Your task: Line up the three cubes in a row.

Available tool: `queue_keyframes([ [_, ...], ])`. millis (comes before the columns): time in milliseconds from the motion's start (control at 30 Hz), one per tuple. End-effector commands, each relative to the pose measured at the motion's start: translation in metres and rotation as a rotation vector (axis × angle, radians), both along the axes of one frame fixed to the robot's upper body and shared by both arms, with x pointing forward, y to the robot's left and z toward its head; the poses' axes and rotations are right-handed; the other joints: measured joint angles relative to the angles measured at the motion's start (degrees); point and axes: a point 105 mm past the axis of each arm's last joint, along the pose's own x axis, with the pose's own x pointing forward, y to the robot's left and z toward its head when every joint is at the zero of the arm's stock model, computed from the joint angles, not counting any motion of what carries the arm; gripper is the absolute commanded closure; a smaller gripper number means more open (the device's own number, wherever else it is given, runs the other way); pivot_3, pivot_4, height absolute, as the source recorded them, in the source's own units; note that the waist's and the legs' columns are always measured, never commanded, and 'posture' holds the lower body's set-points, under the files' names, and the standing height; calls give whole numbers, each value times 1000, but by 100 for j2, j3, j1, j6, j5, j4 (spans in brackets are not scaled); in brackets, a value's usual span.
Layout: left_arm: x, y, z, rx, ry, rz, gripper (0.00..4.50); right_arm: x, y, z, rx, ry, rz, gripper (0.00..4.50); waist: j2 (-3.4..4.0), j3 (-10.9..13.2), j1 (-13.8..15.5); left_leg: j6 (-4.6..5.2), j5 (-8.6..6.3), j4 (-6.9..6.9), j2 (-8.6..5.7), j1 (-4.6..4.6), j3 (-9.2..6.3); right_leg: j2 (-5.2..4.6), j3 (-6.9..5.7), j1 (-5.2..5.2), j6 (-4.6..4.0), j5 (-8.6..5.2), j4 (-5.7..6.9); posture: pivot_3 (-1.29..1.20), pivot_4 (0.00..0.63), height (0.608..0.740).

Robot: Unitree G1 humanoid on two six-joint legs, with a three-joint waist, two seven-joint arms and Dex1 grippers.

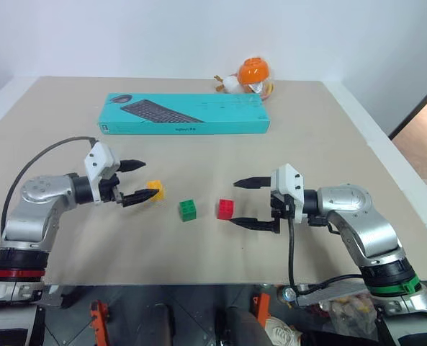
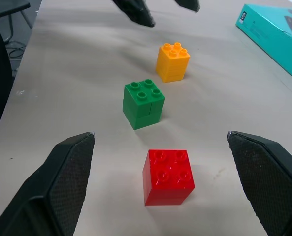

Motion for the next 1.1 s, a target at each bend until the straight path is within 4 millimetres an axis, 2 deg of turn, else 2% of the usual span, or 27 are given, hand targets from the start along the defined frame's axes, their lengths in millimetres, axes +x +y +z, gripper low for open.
queue_keyframes([
  [33,6,2,7,33,-37,-27,33,-1,1,8,-2,-39,22,0,0,0,5,0,0,0,0,-1,0,-1,0,0,0,0,0,0,150,740],
  [467,30,-2,-11,111,19,-60,33,-4,-5,6,-12,-41,-14,0,0,0,2,0,0,3,0,-5,7,3,-4,-2,2,0,1,0,150,740],
  [633,40,-5,-12,115,24,-51,33,-5,-7,6,-14,-41,-27,0,-1,0,2,0,0,3,-1,-4,9,2,-2,-1,3,1,1,0,150,740],
  [767,41,-10,-19,142,45,-73,33,-6,-9,6,-10,-37,-39,0,-1,0,1,0,0,3,-1,-5,9,3,-1,-2,4,1,1,0,150,740],
  [900,40,-11,-27,174,66,-95,33,-4,-6,16,86,-2,-66,0,-1,0,0,0,0,3,-1,-4,9,2,-2,-1,3,1,1,0,150,740],
  [1000,41,-10,-30,187,73,-98,884,0,-4,28,189,28,-93,0,-1,0,-1,0,0,4,0,-4,8,3,-2,-1,2,2,2,0,150,740],
  [1100,42,-11,-31,186,77,-102,1880,0,-3,31,206,36,-96,0,-1,-1,0,1,1,6,0,-5,6,3,-4,0,1,4,4,0,150,740],
])
